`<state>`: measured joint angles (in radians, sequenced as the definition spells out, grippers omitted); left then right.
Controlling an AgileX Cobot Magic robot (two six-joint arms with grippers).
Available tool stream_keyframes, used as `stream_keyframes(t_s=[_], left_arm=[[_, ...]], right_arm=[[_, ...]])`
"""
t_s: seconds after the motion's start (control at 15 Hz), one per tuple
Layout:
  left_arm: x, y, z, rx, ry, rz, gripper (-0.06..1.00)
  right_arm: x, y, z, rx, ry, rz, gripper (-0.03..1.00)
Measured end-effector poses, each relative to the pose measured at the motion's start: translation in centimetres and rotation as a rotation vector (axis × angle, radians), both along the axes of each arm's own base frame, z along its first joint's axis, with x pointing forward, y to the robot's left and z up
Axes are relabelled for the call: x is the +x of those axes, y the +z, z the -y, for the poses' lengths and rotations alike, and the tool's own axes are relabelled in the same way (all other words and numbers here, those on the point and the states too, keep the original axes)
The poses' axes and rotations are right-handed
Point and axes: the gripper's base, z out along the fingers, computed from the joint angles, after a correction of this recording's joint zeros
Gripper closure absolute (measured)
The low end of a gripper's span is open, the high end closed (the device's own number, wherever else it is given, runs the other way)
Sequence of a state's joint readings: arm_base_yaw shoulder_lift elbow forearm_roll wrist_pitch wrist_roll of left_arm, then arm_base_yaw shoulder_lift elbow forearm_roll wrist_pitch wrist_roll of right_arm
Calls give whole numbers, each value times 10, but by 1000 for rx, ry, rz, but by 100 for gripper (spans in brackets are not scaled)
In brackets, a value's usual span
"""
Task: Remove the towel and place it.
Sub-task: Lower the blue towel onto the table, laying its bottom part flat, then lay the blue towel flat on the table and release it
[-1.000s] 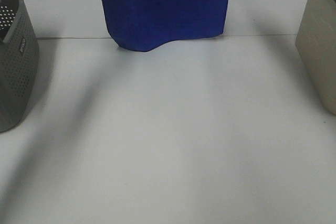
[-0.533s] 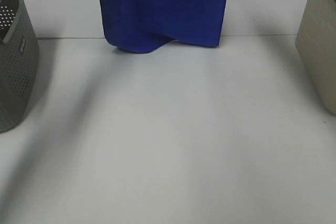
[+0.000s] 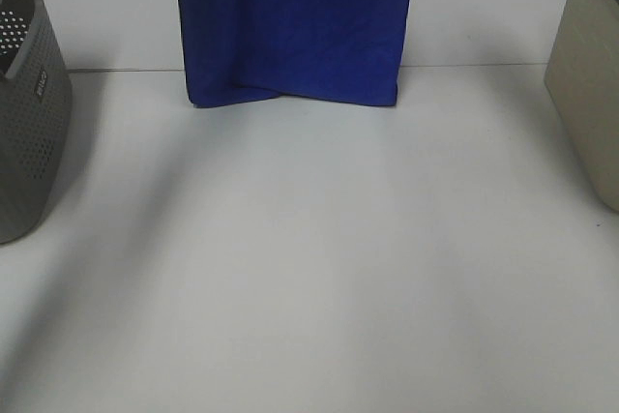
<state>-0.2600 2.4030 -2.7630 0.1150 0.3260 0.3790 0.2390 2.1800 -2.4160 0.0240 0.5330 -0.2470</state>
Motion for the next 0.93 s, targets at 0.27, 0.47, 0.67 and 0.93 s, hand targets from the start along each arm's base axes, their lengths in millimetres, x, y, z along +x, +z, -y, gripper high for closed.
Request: stream_keyframes(t_s=[0.27, 0.47, 0.67, 0.93], left_arm=[[-31, 4, 1, -23, -79, -401, 94], [-53, -2, 1, 14, -126, -663, 94], [-60, -10, 0, -44, -108, -798, 94], [-73, -6, -2, -141, -77, -882, 94]], right_arm=[[-42, 21, 7, -34, 23, -238, 95], [-70, 33, 8, -7, 78, -378, 95], [-83, 31, 6, -4, 122, -502, 95], [-98, 34, 5, 29, 163, -550, 95]])
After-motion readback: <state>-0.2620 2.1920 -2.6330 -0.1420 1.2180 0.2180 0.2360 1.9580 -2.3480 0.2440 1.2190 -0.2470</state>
